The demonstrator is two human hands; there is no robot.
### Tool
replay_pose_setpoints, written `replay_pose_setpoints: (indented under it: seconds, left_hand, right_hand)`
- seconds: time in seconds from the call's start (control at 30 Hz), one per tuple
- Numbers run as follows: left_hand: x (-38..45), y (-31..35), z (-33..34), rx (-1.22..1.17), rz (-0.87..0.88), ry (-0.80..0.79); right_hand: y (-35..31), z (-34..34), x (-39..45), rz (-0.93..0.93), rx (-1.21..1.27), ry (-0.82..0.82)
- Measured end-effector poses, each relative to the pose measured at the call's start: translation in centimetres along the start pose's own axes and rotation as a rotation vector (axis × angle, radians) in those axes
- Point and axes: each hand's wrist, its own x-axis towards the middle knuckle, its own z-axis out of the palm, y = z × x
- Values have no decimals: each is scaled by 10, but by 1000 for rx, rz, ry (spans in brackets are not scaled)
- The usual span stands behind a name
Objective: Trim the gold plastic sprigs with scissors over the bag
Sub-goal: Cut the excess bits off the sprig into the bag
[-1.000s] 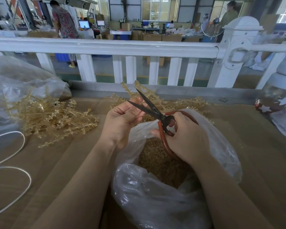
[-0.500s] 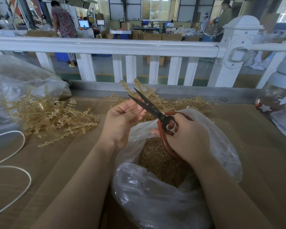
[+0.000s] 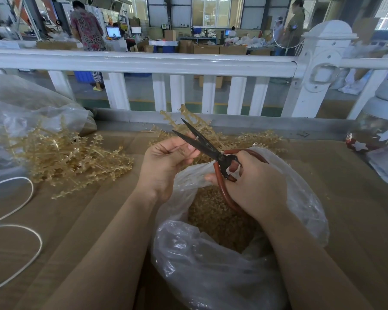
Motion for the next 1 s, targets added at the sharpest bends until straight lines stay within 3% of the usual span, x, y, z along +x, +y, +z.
replay_pose_setpoints:
  seconds: [0.37,1.0]
  left_hand:
    - [0,-1,-1,21,-24,-13]
    - [2,-3,-3,37,1,-12]
  right_hand:
    - [0,1,-2,-15,-3,44]
    - [-2,-1,0,8,31,-20]
